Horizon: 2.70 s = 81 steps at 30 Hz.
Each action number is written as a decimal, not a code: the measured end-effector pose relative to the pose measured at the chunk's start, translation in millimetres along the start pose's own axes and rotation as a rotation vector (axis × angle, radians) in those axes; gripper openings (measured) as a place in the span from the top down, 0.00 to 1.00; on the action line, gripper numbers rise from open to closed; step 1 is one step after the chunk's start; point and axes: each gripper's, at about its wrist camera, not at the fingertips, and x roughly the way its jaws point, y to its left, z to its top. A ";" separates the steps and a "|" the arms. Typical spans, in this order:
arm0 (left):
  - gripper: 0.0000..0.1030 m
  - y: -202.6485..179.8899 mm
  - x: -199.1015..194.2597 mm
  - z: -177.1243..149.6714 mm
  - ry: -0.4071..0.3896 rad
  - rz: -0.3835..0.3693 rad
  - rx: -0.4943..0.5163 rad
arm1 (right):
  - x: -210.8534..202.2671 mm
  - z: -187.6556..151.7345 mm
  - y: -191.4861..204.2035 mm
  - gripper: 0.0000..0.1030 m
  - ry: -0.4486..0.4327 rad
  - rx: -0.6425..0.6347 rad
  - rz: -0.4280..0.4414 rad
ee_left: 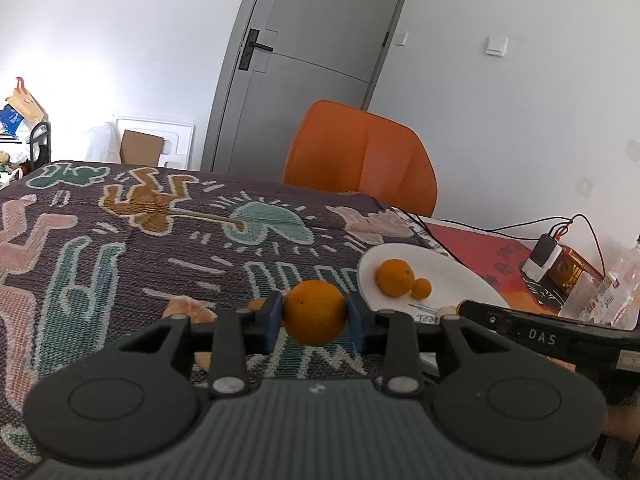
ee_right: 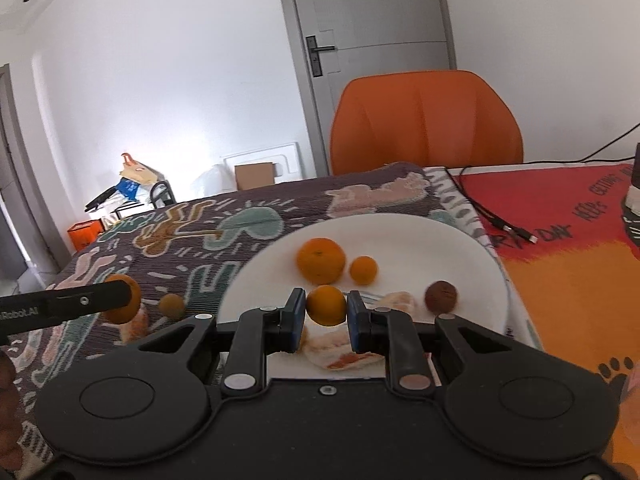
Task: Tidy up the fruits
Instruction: 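Carry the orange and kumquat onto the white plate and open both tools, then withdraw both tools toward the peeled pomelo segment and last kumquat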
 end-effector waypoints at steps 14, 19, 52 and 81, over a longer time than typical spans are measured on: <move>0.68 -17.6 9.4 2.4 0.008 -0.023 0.028 | 3.4 -1.0 -19.3 0.73 -0.027 0.015 -0.045; 0.68 -27.8 16.9 3.1 0.017 -0.040 0.047 | -7.2 -4.6 -22.0 0.72 -0.030 0.030 -0.037; 0.48 -36.5 24.5 -1.2 0.034 -0.016 0.082 | -34.1 -13.2 -16.1 0.54 -0.057 0.061 0.013; 0.11 34.3 -19.1 -7.9 0.004 0.170 0.044 | -26.4 -8.5 40.9 0.00 -0.071 -0.014 0.053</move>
